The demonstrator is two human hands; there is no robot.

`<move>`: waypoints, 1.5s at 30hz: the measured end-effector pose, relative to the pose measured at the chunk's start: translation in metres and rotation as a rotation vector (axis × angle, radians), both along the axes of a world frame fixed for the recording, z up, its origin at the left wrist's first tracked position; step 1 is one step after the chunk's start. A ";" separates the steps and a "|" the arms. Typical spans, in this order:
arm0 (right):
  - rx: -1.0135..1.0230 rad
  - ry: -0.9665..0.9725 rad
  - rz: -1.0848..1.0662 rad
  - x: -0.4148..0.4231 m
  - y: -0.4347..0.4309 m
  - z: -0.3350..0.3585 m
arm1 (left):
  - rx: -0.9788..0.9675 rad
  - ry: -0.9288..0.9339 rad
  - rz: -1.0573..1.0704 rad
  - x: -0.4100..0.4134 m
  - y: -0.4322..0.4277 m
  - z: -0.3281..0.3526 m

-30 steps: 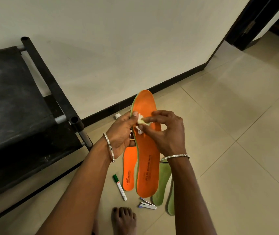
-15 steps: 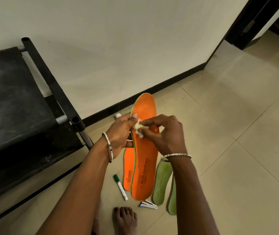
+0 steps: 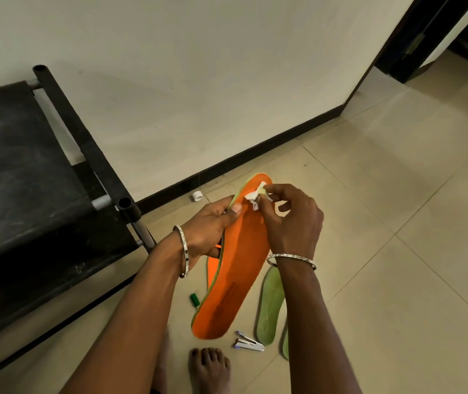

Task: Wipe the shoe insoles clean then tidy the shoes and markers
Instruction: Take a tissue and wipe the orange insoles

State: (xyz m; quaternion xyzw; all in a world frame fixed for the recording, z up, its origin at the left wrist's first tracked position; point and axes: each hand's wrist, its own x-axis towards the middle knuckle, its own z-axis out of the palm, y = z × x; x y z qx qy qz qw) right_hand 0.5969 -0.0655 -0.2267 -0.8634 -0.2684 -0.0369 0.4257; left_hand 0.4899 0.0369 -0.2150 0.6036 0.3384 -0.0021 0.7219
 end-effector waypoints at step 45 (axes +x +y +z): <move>-0.036 0.329 -0.112 0.033 -0.067 -0.020 | -0.212 0.383 0.339 0.070 -0.026 -0.213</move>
